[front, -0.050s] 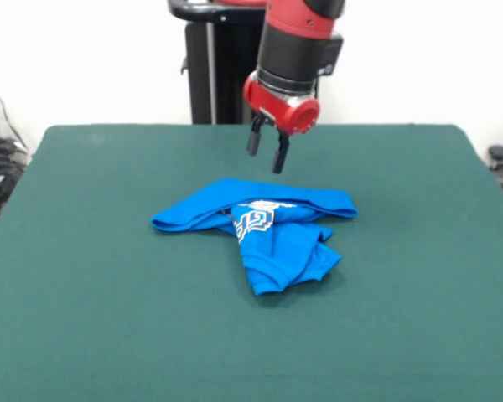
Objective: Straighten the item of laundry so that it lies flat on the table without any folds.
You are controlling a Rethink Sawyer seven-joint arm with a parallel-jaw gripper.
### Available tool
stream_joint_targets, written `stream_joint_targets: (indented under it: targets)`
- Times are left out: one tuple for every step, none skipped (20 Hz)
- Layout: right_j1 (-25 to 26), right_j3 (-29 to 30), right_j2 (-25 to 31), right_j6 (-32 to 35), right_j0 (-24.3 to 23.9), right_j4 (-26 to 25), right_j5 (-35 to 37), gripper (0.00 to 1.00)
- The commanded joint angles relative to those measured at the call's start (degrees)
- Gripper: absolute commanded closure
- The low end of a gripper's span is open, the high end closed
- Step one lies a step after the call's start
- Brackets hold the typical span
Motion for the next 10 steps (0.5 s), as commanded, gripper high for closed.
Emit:
stream_joint_targets:
  targets:
    - [1.98, -8.3, 4.93, 5.29, 1.66, -0.7, 3.82, 0.0]
    - [2.14, -8.85, 4.73, 5.41, 1.88, -0.55, 4.32, 0.0]
    - [2.19, -9.17, 4.85, 5.52, 1.75, -0.5, 4.5, 0.0]
    - [2.21, -9.54, 4.92, 5.65, 1.74, -0.39, 4.81, 0.0]
    - [2.41, -10.02, 4.68, 5.83, 1.92, -0.16, 5.24, 0.0]
    - [2.51, -10.26, 4.45, 6.26, 2.2, 0.19, 5.44, 0.0]
    - [2.7, -10.56, 4.4, 6.63, 2.26, 0.52, 5.54, 0.0]
    - [2.85, -10.75, 4.39, 7.32, 2.41, 1.05, 5.44, 0.0]
    - [3.04, -10.94, 4.4, 7.93, 2.45, 1.54, 5.36, 0.0]
    - [3.22, -11.07, 4.32, 8.54, 2.58, 2.0, 5.33, 0.0]
